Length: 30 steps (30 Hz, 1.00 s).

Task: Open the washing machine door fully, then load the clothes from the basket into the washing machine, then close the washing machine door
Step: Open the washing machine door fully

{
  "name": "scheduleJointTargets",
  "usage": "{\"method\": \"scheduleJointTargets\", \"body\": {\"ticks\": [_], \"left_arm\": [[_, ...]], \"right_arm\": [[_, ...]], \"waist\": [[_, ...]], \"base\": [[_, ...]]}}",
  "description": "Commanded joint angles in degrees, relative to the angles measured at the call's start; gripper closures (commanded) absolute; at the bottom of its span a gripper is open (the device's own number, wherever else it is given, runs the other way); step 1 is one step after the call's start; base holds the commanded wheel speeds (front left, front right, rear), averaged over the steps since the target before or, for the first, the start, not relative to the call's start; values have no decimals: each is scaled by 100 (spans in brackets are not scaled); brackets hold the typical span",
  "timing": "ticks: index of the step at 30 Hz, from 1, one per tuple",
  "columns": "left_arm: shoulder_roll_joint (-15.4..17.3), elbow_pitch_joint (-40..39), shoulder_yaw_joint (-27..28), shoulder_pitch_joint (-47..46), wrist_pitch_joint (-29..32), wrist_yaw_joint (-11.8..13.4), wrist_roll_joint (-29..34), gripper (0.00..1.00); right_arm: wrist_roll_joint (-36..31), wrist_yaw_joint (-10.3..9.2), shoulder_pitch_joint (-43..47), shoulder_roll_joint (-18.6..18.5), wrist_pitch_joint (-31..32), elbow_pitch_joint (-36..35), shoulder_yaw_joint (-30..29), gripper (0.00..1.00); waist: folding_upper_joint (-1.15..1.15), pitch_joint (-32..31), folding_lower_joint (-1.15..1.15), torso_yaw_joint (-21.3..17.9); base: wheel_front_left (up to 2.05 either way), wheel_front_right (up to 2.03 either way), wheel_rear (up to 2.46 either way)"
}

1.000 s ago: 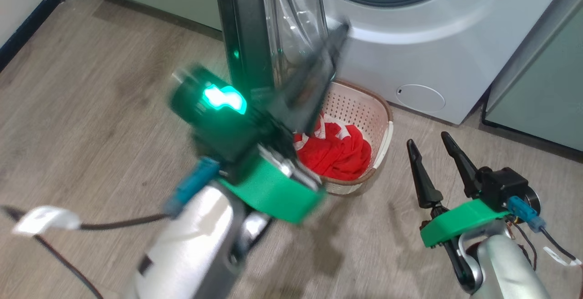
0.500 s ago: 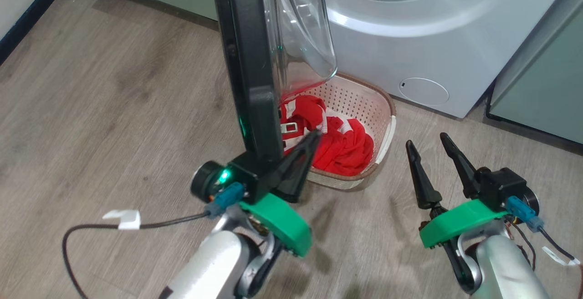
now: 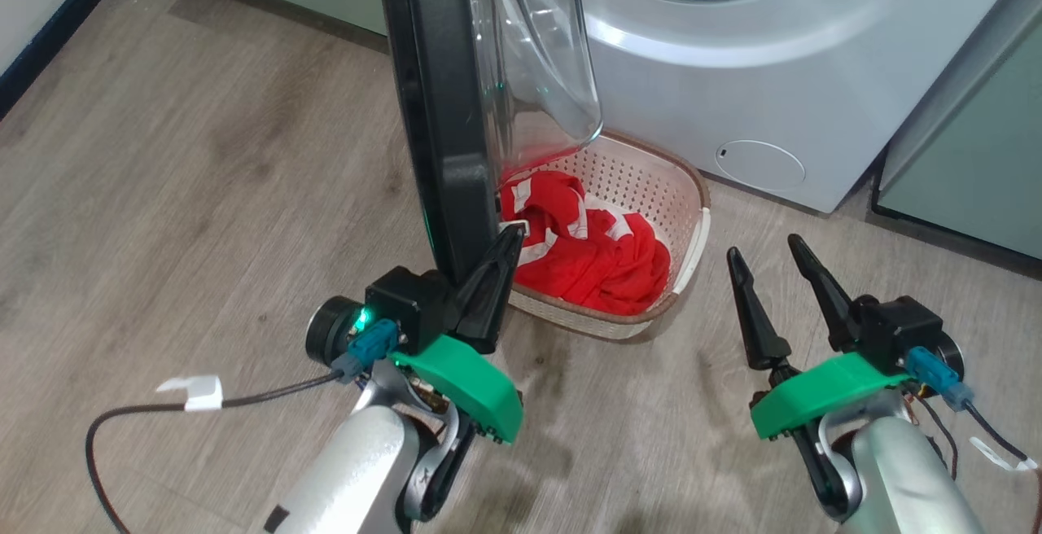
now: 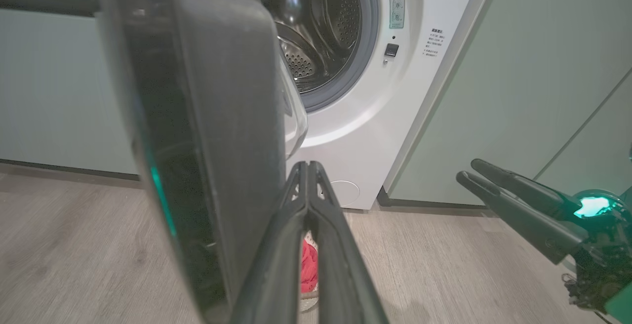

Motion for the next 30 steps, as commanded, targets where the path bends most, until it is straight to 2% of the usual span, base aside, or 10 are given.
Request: {"method": "scheduleJointTargets", "body": {"ticks": [1, 16, 30], "left_arm": [[87, -142, 274, -134, -71, 48, -54, 100], [151, -47, 694, 95, -229, 383, -320, 100], [537, 5, 1321, 311, -453, 674, -493, 100]], "right_arm": [[37, 0, -168, 46, -55, -150, 122, 0], [26, 0, -183, 46, -55, -131, 51, 0], [25, 0, -224, 46, -55, -114, 47, 0]], "waist": [[0, -9, 0, 13], [0, 4, 0, 274], [0, -1, 0, 474]], "base": [[0, 0, 0], [0, 0, 0], [0, 0, 0]]}}
